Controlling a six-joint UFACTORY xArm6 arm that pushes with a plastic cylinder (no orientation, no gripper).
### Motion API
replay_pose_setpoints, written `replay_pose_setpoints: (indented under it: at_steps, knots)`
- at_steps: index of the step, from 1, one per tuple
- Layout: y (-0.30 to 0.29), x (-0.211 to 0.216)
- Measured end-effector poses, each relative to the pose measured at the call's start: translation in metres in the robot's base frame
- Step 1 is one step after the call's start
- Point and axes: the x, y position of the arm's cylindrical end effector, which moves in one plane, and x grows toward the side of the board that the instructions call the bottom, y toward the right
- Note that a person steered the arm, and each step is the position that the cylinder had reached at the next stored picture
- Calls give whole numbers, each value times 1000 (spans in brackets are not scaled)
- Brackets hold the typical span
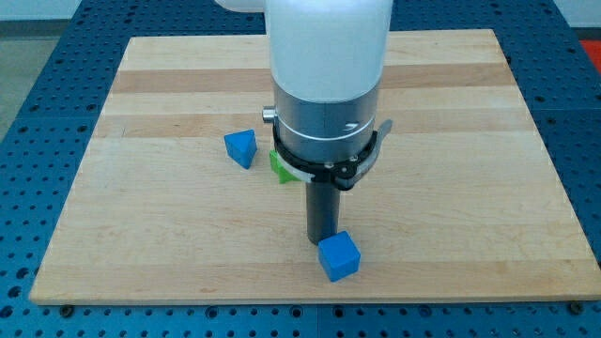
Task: Push the blue triangle to green star
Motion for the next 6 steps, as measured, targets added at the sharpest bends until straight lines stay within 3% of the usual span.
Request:
replay_pose_setpoints:
  at_steps: [1, 2, 3, 4, 6]
  knots:
    - [-51, 1]
    - [-157, -28]
    - [-230, -107]
    - [-214, -160]
    - [-127, -147]
